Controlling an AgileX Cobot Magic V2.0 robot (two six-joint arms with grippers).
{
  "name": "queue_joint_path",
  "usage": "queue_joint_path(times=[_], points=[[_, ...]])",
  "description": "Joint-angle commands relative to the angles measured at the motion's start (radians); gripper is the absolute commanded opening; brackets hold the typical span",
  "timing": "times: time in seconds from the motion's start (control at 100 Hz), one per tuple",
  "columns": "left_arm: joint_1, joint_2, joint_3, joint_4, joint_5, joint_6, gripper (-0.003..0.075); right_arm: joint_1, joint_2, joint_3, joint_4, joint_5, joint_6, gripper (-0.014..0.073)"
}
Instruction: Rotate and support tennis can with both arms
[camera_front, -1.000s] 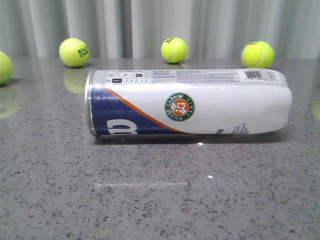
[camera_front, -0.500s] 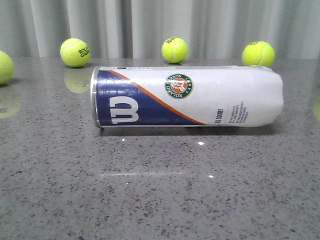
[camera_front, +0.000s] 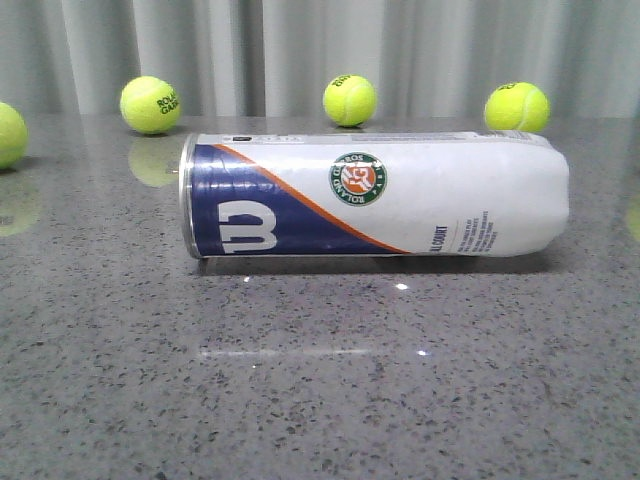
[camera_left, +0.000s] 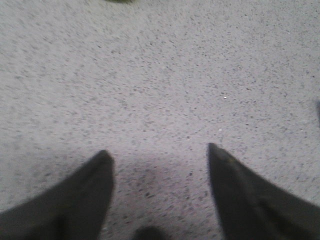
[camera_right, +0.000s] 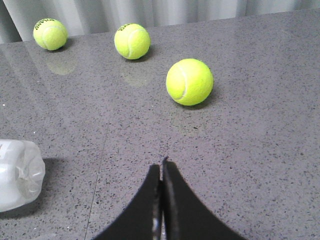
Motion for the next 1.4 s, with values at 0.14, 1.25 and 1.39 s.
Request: queue_joint_path(times=[0.14, 1.25, 1.39], points=[[-0.047, 0.164, -0.135, -0.305, 0.055, 0.197, 0.0545, -0.006, 0.006, -0.027, 0.001, -0.079, -0.001, -0.0066], [-0.364, 0.784, -0.344, -1.199, 0.34, 0.843, 0.0545, -0.006, 0.006, -0.027, 0.001, -0.079, -0.001, -0.0066], [-0.374, 0.819, -0.369, -1.251, 0.394, 0.877, 0.0545, -0.006, 0.006, -0.027, 0.001, -0.079, -0.001, -0.0066]])
